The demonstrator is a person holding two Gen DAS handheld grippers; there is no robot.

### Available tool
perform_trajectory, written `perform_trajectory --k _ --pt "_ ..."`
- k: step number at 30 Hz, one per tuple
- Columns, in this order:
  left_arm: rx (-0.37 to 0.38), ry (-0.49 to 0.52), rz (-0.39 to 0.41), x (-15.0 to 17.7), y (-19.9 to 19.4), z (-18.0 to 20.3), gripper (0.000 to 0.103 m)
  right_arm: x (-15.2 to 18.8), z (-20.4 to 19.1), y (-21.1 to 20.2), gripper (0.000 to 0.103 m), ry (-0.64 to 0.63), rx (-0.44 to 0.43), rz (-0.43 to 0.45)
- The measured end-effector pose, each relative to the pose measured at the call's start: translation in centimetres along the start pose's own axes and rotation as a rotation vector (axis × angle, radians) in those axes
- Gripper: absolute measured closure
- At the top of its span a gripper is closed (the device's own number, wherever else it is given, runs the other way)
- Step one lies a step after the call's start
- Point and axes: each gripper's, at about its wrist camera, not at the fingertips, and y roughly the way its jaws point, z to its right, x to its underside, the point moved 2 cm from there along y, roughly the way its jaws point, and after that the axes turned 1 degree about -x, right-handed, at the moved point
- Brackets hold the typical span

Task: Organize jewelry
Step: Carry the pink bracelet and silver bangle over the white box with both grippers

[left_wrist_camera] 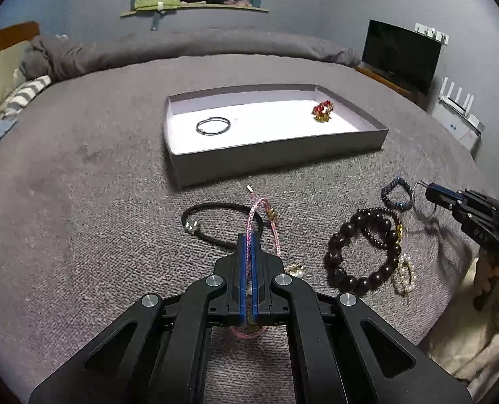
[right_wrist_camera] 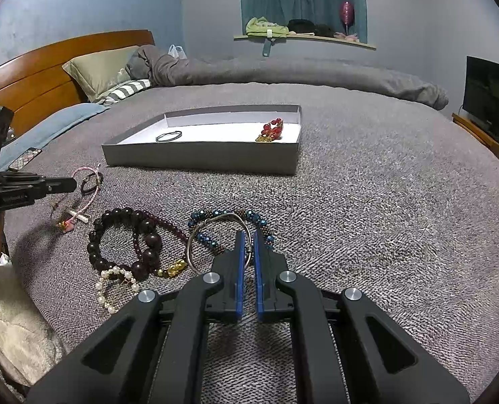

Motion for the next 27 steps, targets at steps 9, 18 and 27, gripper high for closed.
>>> perform_trajectory --k 9,18,27 --pt "-0.011 0.017 0.07 -1.2 -1.8 0.2 0.101 -1.0 -0.7 -0.3 0.098 -0.02 -0.002 0.032" --pt "-0.013 0.066 0.128 -4.0 -2.8 1.8 0.101 -3.5 -0.8 0.0 0.098 -0.034 0.002 0.074" --pt "-0.01 0.086 0.194 -9.0 -2.2 3.1 0.101 -8.4 -0.7 1.2 0.098 -0.043 0.017 0.15"
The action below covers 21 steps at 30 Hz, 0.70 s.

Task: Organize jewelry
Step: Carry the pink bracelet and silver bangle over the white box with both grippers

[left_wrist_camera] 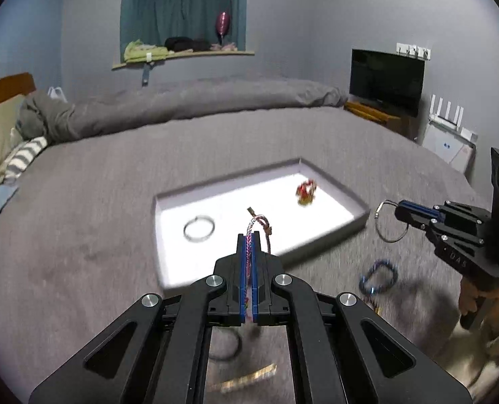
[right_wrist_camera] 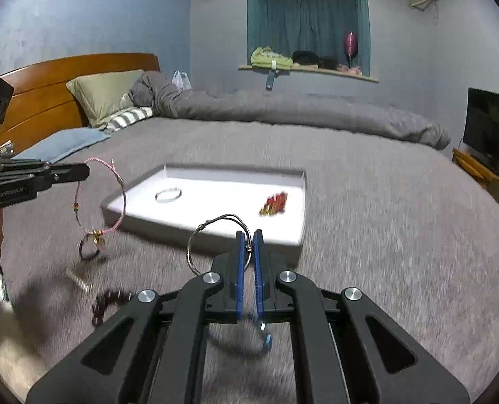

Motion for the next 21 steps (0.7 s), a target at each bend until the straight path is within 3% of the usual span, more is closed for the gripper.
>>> perform_trajectory --k 5,10,21 --pt "0.002 -0.019 0.04 -3.6 1.8 -0.2 0.101 -4.3 0.8 2.4 0.098 0.002 0.031 0.061" --pt "-0.015 -0.053 0.047 -5.9 4.5 -1.2 0.101 -6.6 1.5 5.3 0.098 0.018 0.038 0.066" --pt "-0.024 -0.116 -0.124 -2.0 10.3 -4.9 0.101 -3.1 2.2 10.7 0.098 0.006 0.018 -0.131"
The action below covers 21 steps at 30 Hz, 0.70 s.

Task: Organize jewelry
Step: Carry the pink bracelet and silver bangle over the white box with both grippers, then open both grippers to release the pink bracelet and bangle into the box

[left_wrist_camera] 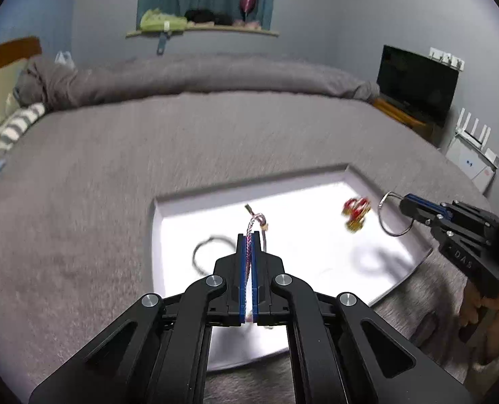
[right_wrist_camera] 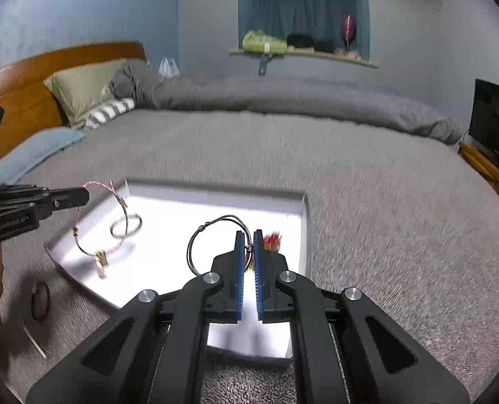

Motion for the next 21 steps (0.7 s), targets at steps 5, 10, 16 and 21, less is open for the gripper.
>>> perform_trajectory --k 5,10,16,21 --pt "-0.009 -0.047 -0.101 1.8 1.7 -1.8 0.101 1.1 -0.3 0.7 0.098 -0.02 -0.005 -0.056" --pt "0.011 -0.075 -0.156 2.7 2.2 -2.5 0.101 2.0 -0.4 1.4 0.098 -0.014 -0.022 -0.109" --pt "-0.033 -0.036 -0.163 3.2 2.4 -1.9 0.1 2.3 -0.5 1.4 0.098 -0.018 -0.024 -0.129" --pt "-0.061 -0.032 -0.161 3.2 2.4 -2.2 0.092 2.4 -0.4 1.6 0.098 -0.023 -0.012 -0.134"
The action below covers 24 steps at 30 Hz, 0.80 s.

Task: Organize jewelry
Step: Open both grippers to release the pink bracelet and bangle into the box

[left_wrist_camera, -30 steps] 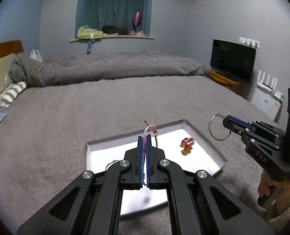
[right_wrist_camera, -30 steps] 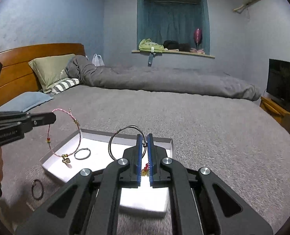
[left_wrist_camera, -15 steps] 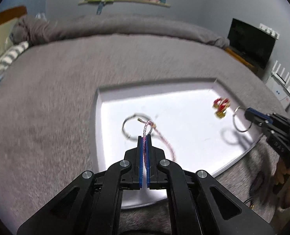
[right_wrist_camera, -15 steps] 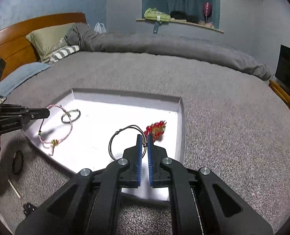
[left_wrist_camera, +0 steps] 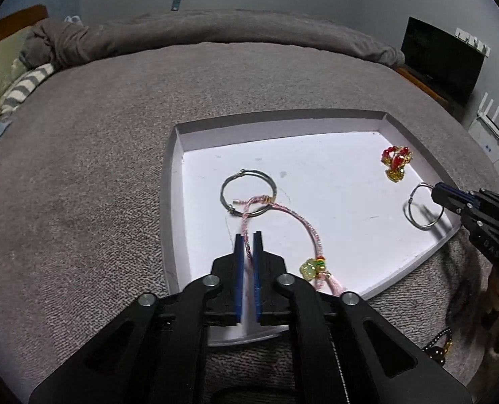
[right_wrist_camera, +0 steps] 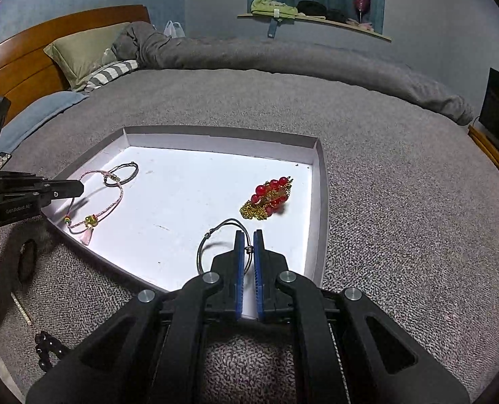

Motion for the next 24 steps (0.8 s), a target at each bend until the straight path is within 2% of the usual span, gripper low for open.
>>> perform_trajectory --k 1,3,7,11,16,18,22,24 --pt "-0.005 0.002 0.005 0.0 -0.1 0.0 0.089 0.0 0.0 0.0 0.098 0.003 0.001 0.0" --pt "-0.012 0.005 0.019 -0.1 -0.3 0.0 0.072 0.1 0.2 0.1 0.098 0.007 0.002 -0.001" --pt "-0.016 0.01 0.036 -0.2 -0.5 0.2 0.069 0.1 0.4 0.2 0.098 0.015 0.004 0.002" --pt "-0.023 0.009 0.05 -0.3 -0.6 0.2 0.056 0.1 0.4 -0.2 0.098 0.027 -0.001 0.021" --pt "-0.022 0.013 0.071 -0.4 -1.0 0.4 0.05 -0.1 0.5 -1.1 0.094 0.034 -0.001 0.065" --pt "-0.025 0.02 0.075 -0.4 -1.0 0.6 0.049 -0.2 0.8 -1.5 0.082 0.049 0.005 0.087" --pt "-0.04 0.034 0.086 -0.4 -1.2 0.9 0.049 -0.4 1.3 -2.0 0.079 0.071 0.015 0.109" --pt "-0.042 0.035 0.09 -0.4 -1.2 0.9 0.046 -0.5 1.4 -1.9 0.071 0.076 0.017 0.111"
